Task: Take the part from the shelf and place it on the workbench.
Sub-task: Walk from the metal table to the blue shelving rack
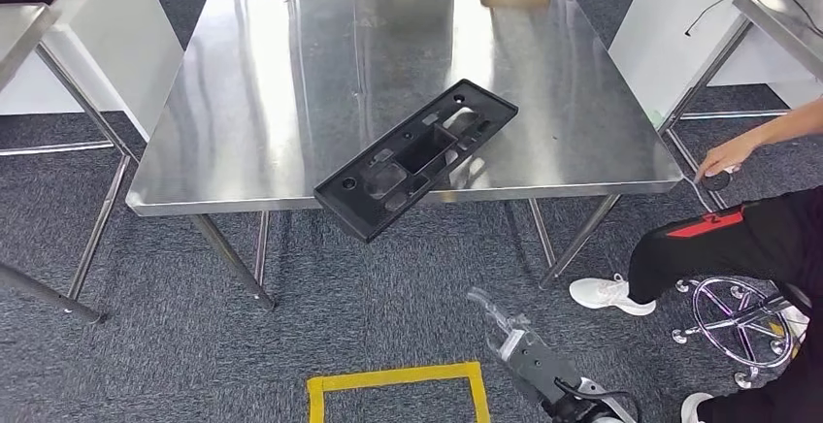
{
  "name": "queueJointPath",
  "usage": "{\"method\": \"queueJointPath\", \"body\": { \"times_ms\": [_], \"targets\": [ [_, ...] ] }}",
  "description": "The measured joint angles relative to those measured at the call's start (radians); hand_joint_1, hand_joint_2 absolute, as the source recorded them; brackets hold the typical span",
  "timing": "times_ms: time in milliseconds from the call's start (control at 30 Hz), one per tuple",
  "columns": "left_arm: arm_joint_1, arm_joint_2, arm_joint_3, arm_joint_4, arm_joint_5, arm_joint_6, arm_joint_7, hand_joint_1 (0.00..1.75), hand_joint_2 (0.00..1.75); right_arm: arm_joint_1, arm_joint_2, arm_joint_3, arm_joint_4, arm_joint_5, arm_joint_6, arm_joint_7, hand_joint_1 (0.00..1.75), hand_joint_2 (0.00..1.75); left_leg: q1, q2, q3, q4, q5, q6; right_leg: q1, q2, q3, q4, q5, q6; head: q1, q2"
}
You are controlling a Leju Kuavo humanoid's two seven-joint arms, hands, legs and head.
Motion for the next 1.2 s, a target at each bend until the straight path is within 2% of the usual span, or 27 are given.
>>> {"method": "queueJointPath", "body": {
  "times_ms": [33, 100, 167, 200, 233, 300, 333, 367, 433, 467, 500, 533, 567, 600, 633, 700, 733, 800, 833, 900, 967, 1000, 1033, 1067, 1100, 1133, 1200],
  "targets": [
    [0.001, 0.0, 0.001, 0.0, 0.0, 0.0, 0.0, 0.0, 0.0, 0.001, -0.008, 0.0, 0.022, 0.001, 0.002, -0.001, 0.0, 0.0, -0.003, 0.001, -0.016, 0.001, 0.014, 0.0, 0.001, 0.001, 0.018, 0.007, 0.019, 0.009, 0.0, 0.0],
    [0.002, 0.0, 0.002, 0.0, -0.001, 0.0, 0.0, 0.0, 0.0, 0.001, -0.018, 0.0, 0.051, 0.001, 0.006, 0.0, 0.0, 0.0, -0.006, 0.002, -0.045, 0.003, 0.04, -0.003, 0.005, 0.001, 0.102, -0.077, 0.069, 0.022, 0.001, 0.0],
    [0.002, -0.001, 0.003, 0.0, -0.001, 0.0, 0.0, 0.0, 0.0, -0.002, -0.024, 0.0, 0.064, 0.003, 0.011, 0.015, 0.0, 0.0, -0.011, 0.002, -0.062, 0.003, 0.063, -0.01, 0.013, 0.001, 0.21, -0.235, 0.063, 0.009, 0.0, 0.0],
    [0.002, -0.001, 0.004, 0.0, -0.002, 0.0, 0.0, 0.0, 0.0, -0.004, -0.027, 0.0, 0.074, 0.008, 0.014, 0.033, 0.0, 0.0, -0.011, 0.003, -0.064, 0.001, 0.075, -0.015, 0.017, 0.002, 0.242, -0.291, 0.05, -0.002, -0.001, 0.0],
    [0.002, -0.001, 0.006, 0.0, -0.002, 0.0, 0.0, 0.0, 0.0, -0.007, -0.032, -0.001, 0.091, 0.018, 0.013, 0.06, 0.0, 0.0, -0.012, 0.003, -0.064, -0.002, 0.086, -0.02, 0.022, 0.002, 0.254, -0.321, 0.041, -0.013, -0.001, 0.0],
    [0.004, 0.001, 0.013, 0.0, -0.004, 0.0, 0.0, 0.0, 0.0, -0.016, -0.043, -0.011, 0.158, 0.057, -0.008, 0.127, 0.0, 0.0, -0.008, 0.002, -0.069, -0.005, 0.096, -0.031, 0.019, 0.0, 0.243, -0.324, 0.057, -0.03, -0.003, 0.0],
    [0.006, 0.001, 0.019, 0.0, -0.005, 0.0, 0.001, 0.0, 0.0, -0.024, -0.046, -0.022, 0.212, 0.094, -0.039, 0.16, 0.0, 0.0, -0.005, 0.0, -0.075, 0.008, 0.074, -0.036, 0.016, -0.003, 0.235, -0.324, 0.069, -0.039, -0.004, 0.0],
    [0.009, 0.001, 0.024, 0.0, -0.005, 0.0, 0.002, 0.0, 0.0, -0.035, -0.048, -0.037, 0.272, 0.138, -0.079, 0.185, 0.0, 0.0, -0.002, -0.001, -0.085, 0.039, 0.032, -0.041, 0.012, -0.006, 0.225, -0.325, 0.082, -0.047, -0.005, 0.0],
    [0.013, -0.002, 0.034, 0.0, -0.007, -0.001, 0.003, 0.0, 0.0, -0.065, -0.048, -0.08, 0.421, 0.247, -0.182, 0.204, 0.0, 0.0, 0.003, -0.002, -0.11, 0.154, -0.081, -0.05, 0.012, -0.01, 0.197, -0.323, 0.106, -0.057, -0.007, 0.0],
    [0.015, -0.003, 0.038, 0.0, -0.01, -0.001, 0.003, 0.0, 0.0, -0.088, -0.047, -0.102, 0.5, 0.292, -0.226, 0.199, 0.0, 0.0, 0.005, -0.003, -0.12, 0.221, -0.117, -0.054, 0.013, -0.011, 0.182, -0.321, 0.117, -0.058, -0.007, 0.0],
    [0.016, -0.004, 0.043, 0.0, -0.015, -0.001, 0.003, 0.0, 0.0, -0.114, -0.047, -0.126, 0.593, 0.333, -0.268, 0.187, 0.0, 0.0, 0.007, -0.003, -0.124, 0.275, -0.126, -0.056, 0.014, -0.011, 0.167, -0.317, 0.129, -0.056, -0.007, 0.0],
    [0.016, -0.006, 0.047, 0.0, -0.022, 0.0, 0.003, 0.0, 0.0, -0.141, -0.047, -0.15, 0.692, 0.361, -0.301, 0.173, 0.0, 0.0, 0.01, -0.002, -0.115, 0.303, -0.112, -0.059, 0.015, -0.011, 0.15, -0.312, 0.139, -0.053, -0.007, 0.0],
    [0.015, -0.008, 0.05, 0.0, -0.03, 0.0, 0.005, 0.0, 0.0, -0.169, -0.047, -0.172, 0.79, 0.38, -0.322, 0.164, 0.0, 0.0, 0.013, -0.002, -0.09, 0.298, -0.082, -0.06, 0.014, -0.011, 0.134, -0.304, 0.147, -0.048, -0.007, 0.0],
    [0.013, -0.009, 0.052, -0.001, -0.037, 0.0, 0.008, 0.0, 0.0, -0.192, -0.047, -0.194, 0.893, 0.391, -0.334, 0.156, 0.0, 0.0, 0.017, -0.003, -0.049, 0.26, -0.056, -0.062, 0.014, -0.011, 0.117, -0.295, 0.154, -0.043, -0.007, 0.0],
    [0.009, -0.011, 0.053, -0.001, -0.044, 0.0, 0.011, 0.0, 0.0, -0.213, -0.046, -0.215, 0.984, 0.392, -0.336, 0.153, 0.0, 0.0, 0.02, -0.004, 0.005, 0.195, -0.049, -0.064, 0.013, -0.011, 0.101, -0.285, 0.158, -0.038, -0.007, 0.0],
    [0.002, -0.014, 0.055, -0.002, -0.052, 0.0, 0.018, 0.0, 0.0, -0.238, -0.039, -0.25, 1.135, 0.391, -0.342, 0.157, 0.0, 0.0, 0.017, -0.011, 0.092, 0.064, -0.077, -0.061, 0.014, -0.014, 0.078, -0.269, 0.169, -0.025, -0.005, 0.0],
    [0.0, -0.015, 0.056, -0.002, -0.055, 0.0, 0.019, 0.0, 0.0, -0.244, -0.032, -0.264, 1.196, 0.391, -0.346, 0.163, 0.0, 0.0, 0.012, -0.014, 0.111, 0.026, -0.094, -0.057, 0.014, -0.015, 0.071, -0.265, 0.176, -0.018, -0.004, 0.0],
    [0.0, -0.015, 0.058, -0.002, -0.066, 0.0, 0.021, 0.0, 0.0, -0.254, -0.016, -0.283, 1.297, 0.392, -0.34, 0.184, 0.0, 0.0, 0.008, -0.012, 0.105, 0.006, -0.09, -0.04, 0.013, -0.013, 0.058, -0.261, 0.188, -0.003, -0.003, 0.0],
    [-0.001, -0.014, 0.058, -0.002, -0.073, 0.0, 0.022, 0.0, 0.0, -0.256, -0.008, -0.29, 1.335, 0.393, -0.332, 0.194, 0.0, 0.0, 0.007, -0.009, 0.096, 0.001, -0.081, -0.028, 0.012, -0.011, 0.048, -0.252, 0.179, -0.001, -0.002, 0.0],
    [-0.003, -0.012, 0.058, -0.002, -0.084, 0.0, 0.026, 0.0, 0.0, -0.26, 0.005, -0.3, 1.393, 0.397, -0.32, 0.204, 0.0, 0.0, 0.007, -0.003, 0.074, -0.006, -0.057, -0.005, 0.011, -0.004, 0.016, -0.184, 0.111, -0.01, 0.002, 0.0],
    [-0.005, -0.009, 0.058, -0.002, -0.088, 0.001, 0.028, 0.0, 0.0, -0.266, 0.014, -0.305, 1.43, 0.4, -0.32, 0.205, 0.0, 0.0, 0.003, 0.001, 0.044, -0.005, -0.034, 0.0, 0.01, 0.0, -0.017, -0.059, 0.026, -0.02, 0.006, 0.0],
    [-0.005, -0.008, 0.058, -0.002, -0.089, 0.001, 0.028, 0.0, 0.0, -0.27, 0.017, -0.308, 1.445, 0.398, -0.324, 0.202, 0.0, 0.0, 0.002, 0.004, 0.029, -0.005, -0.022, 0.0, 0.01, 0.001, -0.024, -0.003, 0.006, -0.017, 0.007, 0.0],
    [-0.005, -0.008, 0.058, -0.002, -0.089, 0.001, 0.028, 0.0, 0.0, -0.273, 0.02, -0.313, 1.456, 0.394, -0.331, 0.197, 0.0, 0.0, 0.001, 0.006, 0.014, -0.005, -0.011, -0.001, 0.01, 0.001, -0.018, 0.027, 0.008, -0.009, 0.006, 0.0],
    [-0.005, -0.007, 0.058, -0.002, -0.09, 0.001, 0.028, 0.0, 0.0, -0.275, 0.022, -0.319, 1.465, 0.388, -0.341, 0.19, 0.0, 0.0, 0.0, 0.007, 0.0, -0.004, 0.001, -0.003, 0.01, 0.001, 0.005, 0.023, 0.027, 0.001, 0.007, 0.0],
    [-0.005, -0.007, 0.058, -0.002, -0.091, 0.001, 0.027, 0.0, 0.0, -0.277, 0.024, -0.326, 1.473, 0.38, -0.352, 0.182, 0.0, 0.0, 0.0, 0.008, -0.013, -0.004, 0.012, -0.005, 0.01, 0.001, 0.046, -0.019, 0.053, 0.01, 0.007, 0.0],
    [-0.006, -0.007, 0.058, -0.002, -0.094, 0.001, 0.027, 0.0, 0.0, -0.281, 0.025, -0.333, 1.479, 0.374, -0.361, 0.175, 0.0, 0.0, 0.0, 0.008, -0.024, -0.003, 0.023, -0.009, 0.009, 0.002, 0.101, -0.088, 0.072, 0.015, 0.007, 0.0],
    [-0.008, -0.007, 0.058, -0.002, -0.101, 0.001, 0.027, 0.0, 0.0, -0.289, 0.026, -0.348, 1.488, 0.363, -0.374, 0.165, 0.0, 0.0, -0.003, 0.009, -0.038, -0.002, 0.044, -0.018, 0.014, 0.003, 0.21, -0.255, 0.068, 0.007, 0.006, 0.0]
  ]
}}
